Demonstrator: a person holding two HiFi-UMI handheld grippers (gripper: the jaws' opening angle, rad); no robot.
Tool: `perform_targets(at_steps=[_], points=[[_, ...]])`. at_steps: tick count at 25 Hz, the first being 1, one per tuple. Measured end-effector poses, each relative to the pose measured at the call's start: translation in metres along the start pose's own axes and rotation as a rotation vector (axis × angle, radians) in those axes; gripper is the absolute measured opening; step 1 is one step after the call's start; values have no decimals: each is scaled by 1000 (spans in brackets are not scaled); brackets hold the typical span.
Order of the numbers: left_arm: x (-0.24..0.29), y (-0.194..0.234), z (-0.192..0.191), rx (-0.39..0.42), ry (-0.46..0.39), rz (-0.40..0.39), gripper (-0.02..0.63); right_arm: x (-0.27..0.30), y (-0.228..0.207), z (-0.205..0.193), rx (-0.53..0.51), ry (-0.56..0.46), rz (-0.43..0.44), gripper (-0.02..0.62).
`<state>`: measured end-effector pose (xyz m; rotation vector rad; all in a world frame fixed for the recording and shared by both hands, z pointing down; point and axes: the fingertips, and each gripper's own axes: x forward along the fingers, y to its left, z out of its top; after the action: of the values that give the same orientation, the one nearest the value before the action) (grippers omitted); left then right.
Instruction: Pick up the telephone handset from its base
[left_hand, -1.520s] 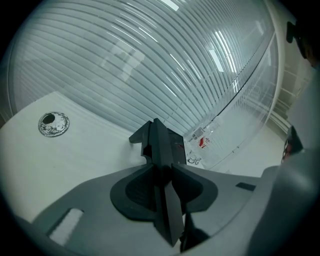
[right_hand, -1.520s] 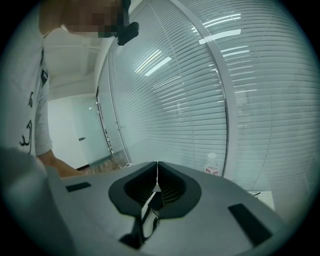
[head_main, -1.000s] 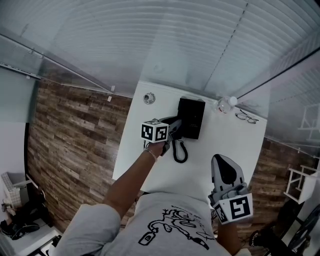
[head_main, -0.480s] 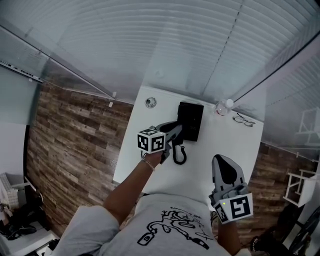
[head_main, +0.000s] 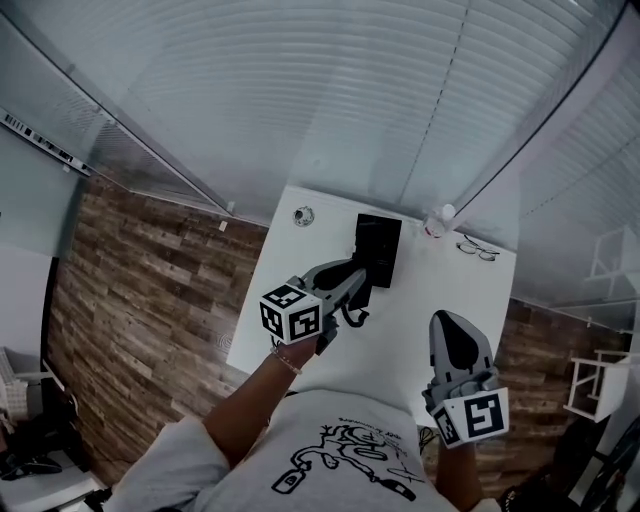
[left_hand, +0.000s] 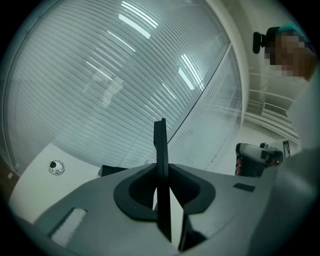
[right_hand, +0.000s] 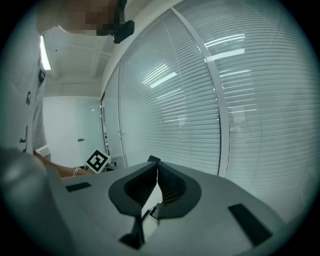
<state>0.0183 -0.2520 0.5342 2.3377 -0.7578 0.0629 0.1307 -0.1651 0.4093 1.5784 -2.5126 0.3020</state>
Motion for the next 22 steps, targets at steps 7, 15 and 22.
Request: perform_targets(at_steps=[7, 15, 22], points=[[-29, -59, 22, 55, -80, -61, 67, -24, 5, 17, -32, -48, -19, 6], [-62, -108, 49, 143, -151, -102, 67, -44, 15, 32, -58, -88, -29, 6], [-92, -144, 71, 235, -212, -104, 67, -57, 21, 53, -73, -129, -43, 6]])
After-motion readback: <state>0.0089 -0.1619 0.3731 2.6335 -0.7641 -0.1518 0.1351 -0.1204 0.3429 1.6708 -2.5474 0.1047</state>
